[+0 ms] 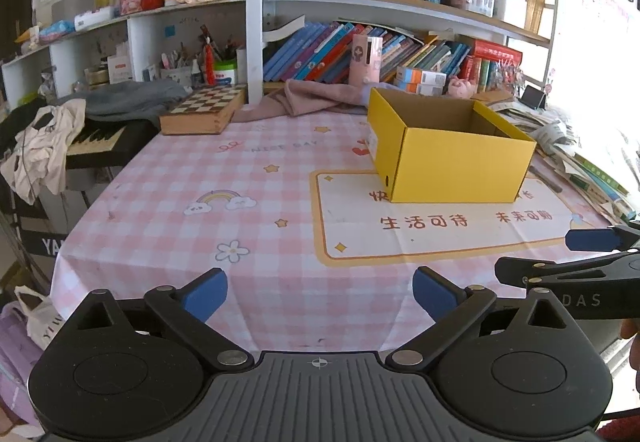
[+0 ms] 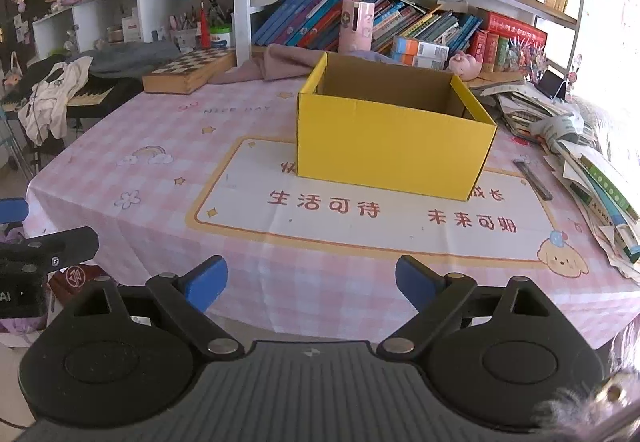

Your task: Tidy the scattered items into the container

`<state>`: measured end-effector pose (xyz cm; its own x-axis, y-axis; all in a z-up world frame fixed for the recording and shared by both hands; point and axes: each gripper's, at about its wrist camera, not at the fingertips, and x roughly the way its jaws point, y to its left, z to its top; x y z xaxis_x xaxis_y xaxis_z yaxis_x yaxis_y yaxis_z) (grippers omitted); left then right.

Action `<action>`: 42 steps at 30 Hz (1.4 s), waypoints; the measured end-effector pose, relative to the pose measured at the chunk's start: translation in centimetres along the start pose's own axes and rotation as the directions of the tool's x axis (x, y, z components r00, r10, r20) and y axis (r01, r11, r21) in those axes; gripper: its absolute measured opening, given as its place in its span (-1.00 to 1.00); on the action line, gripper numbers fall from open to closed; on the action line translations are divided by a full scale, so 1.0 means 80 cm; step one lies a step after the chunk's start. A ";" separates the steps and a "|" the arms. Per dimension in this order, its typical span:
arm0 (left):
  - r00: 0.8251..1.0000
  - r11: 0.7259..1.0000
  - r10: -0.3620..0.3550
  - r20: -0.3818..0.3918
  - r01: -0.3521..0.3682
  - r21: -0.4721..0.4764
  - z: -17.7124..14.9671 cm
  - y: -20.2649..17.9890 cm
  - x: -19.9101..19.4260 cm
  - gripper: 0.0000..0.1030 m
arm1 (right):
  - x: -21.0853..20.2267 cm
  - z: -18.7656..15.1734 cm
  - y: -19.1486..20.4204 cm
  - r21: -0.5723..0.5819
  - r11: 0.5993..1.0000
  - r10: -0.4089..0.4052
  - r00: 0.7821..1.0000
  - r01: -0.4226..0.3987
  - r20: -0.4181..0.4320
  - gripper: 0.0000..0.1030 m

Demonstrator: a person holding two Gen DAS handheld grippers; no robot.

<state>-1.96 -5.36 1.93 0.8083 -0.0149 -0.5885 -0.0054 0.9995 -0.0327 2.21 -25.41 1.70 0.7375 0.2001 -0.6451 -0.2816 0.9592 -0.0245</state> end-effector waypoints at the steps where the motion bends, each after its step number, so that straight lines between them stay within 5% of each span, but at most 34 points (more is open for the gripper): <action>1: 1.000 1.000 -0.001 0.001 0.001 0.002 0.000 0.000 -0.001 0.95 | 0.000 -0.001 0.000 0.001 1.000 0.000 1.000 0.000 -0.001 0.78; 42: 0.999 1.000 -0.012 -0.031 0.013 0.026 0.004 0.000 0.007 0.98 | -0.001 0.003 0.002 -0.006 1.000 -0.007 1.000 0.007 -0.004 0.79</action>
<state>-1.29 -5.37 1.88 0.7896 -0.0281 -0.6129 0.0202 0.9996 -0.0197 2.26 -25.25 1.90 0.7370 0.1924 -0.6479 -0.2797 0.9595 -0.0333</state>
